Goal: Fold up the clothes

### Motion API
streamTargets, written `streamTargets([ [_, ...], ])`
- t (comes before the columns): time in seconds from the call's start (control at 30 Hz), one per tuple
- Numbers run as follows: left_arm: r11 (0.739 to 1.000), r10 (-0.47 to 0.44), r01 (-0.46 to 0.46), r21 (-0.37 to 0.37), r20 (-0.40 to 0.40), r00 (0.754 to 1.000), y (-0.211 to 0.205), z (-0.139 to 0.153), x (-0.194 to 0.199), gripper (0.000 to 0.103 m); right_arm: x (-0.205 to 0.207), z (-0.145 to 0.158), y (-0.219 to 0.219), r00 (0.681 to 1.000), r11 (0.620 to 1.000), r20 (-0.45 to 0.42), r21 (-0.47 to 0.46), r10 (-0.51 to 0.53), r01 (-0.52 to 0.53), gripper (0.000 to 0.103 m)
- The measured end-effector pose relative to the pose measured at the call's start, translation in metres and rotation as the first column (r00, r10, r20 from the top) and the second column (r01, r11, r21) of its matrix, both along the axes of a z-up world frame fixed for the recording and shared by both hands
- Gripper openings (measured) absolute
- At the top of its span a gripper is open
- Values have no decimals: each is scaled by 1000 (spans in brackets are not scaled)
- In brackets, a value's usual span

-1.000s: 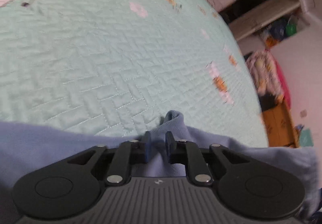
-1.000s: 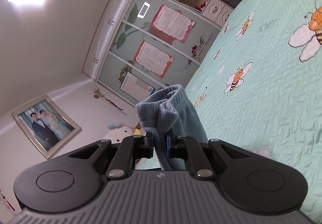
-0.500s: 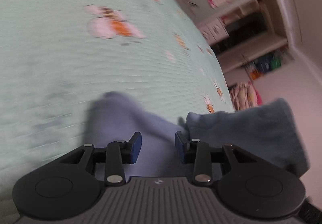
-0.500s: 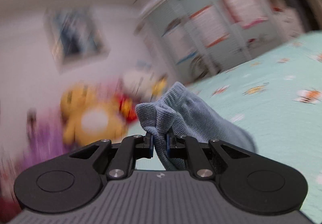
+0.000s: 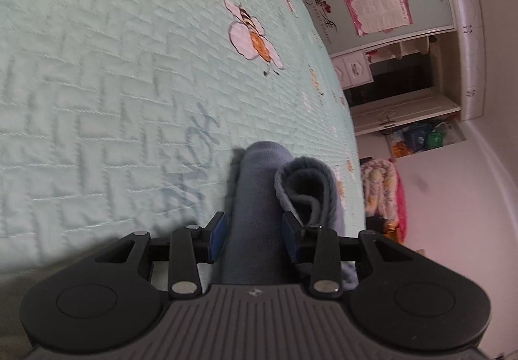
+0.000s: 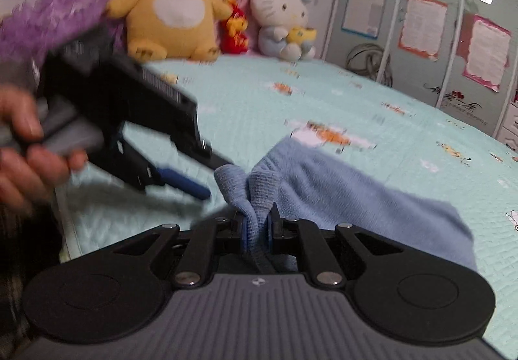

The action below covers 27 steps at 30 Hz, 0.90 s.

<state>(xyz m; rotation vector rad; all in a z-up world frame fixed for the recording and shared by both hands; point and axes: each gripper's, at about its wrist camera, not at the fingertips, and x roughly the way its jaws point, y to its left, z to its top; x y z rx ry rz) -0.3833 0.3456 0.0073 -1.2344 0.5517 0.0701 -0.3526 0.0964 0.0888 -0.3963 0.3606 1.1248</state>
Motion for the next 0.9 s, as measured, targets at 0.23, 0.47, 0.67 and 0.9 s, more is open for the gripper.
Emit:
streamTargets([
  [0.23, 998, 57, -58, 26, 35, 998, 5, 10, 11, 42, -10, -15, 14, 988, 999, 156, -37, -3, 9, 12],
  [0.47, 985, -20, 11, 173, 52, 998, -19, 38, 11, 46, -33, -49, 35, 926, 993, 377, -114, 27, 17, 18],
  [0.67, 982, -34, 33, 187, 3, 999, -32, 38, 21, 47, -51, -37, 19, 908, 999, 419, -53, 23, -1, 55],
  [0.9, 968, -35, 42, 248, -31, 999, -36, 42, 26, 47, -52, -11, -14, 947, 996, 318, 82, -42, 17, 64],
])
